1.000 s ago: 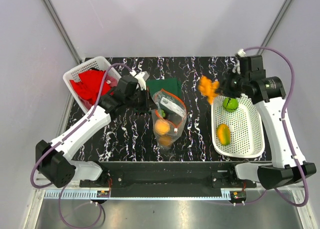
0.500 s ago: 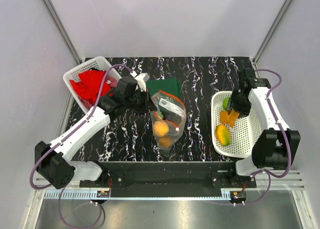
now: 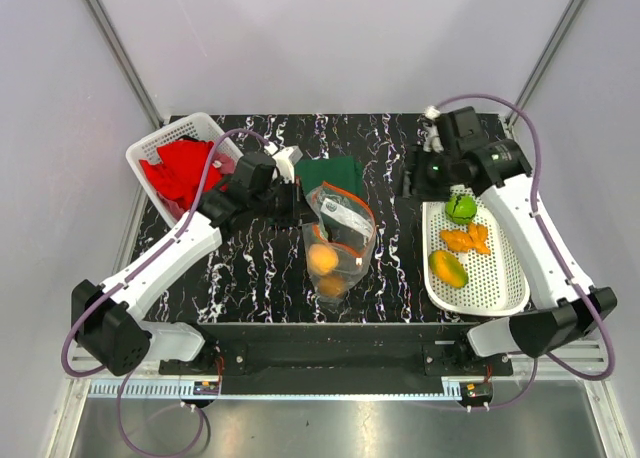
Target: Open the zip-top bag and remove the fake food
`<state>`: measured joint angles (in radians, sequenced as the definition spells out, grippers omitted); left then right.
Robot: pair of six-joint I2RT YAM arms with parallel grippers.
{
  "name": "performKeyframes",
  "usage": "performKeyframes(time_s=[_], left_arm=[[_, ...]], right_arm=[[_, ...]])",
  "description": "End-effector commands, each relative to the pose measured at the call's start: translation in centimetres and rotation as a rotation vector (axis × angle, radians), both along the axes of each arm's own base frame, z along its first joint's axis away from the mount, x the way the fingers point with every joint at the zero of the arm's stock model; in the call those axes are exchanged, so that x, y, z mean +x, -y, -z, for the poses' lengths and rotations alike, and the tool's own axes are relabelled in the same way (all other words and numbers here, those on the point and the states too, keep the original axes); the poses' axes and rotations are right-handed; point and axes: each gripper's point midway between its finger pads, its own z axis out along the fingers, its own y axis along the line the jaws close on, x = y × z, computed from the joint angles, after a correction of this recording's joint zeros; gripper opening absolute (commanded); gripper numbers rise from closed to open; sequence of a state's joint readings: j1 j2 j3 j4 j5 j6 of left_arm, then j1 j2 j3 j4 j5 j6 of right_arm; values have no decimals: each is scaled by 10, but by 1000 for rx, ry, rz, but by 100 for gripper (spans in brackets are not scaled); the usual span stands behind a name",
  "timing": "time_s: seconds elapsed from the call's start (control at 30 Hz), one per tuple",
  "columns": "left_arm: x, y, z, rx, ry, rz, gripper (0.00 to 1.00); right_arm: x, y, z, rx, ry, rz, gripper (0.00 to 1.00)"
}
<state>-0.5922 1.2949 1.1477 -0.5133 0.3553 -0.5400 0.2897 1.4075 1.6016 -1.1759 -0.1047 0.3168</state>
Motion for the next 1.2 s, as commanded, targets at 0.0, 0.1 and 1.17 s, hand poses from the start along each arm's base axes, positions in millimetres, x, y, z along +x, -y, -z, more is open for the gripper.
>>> performKeyframes(time_s=[0.0,0.1,1.17], left_arm=[[5,11,-25,-79,53,26,0],[4,13,-29,-103,47,25,0],[8,104,-103,-442,1,195,0]], right_arm=[[-25,-102,-67,274,61,-217,55],[-25,-143,-71,316,41,-286,46],[-52,-108,67,57,-149,-246,25]])
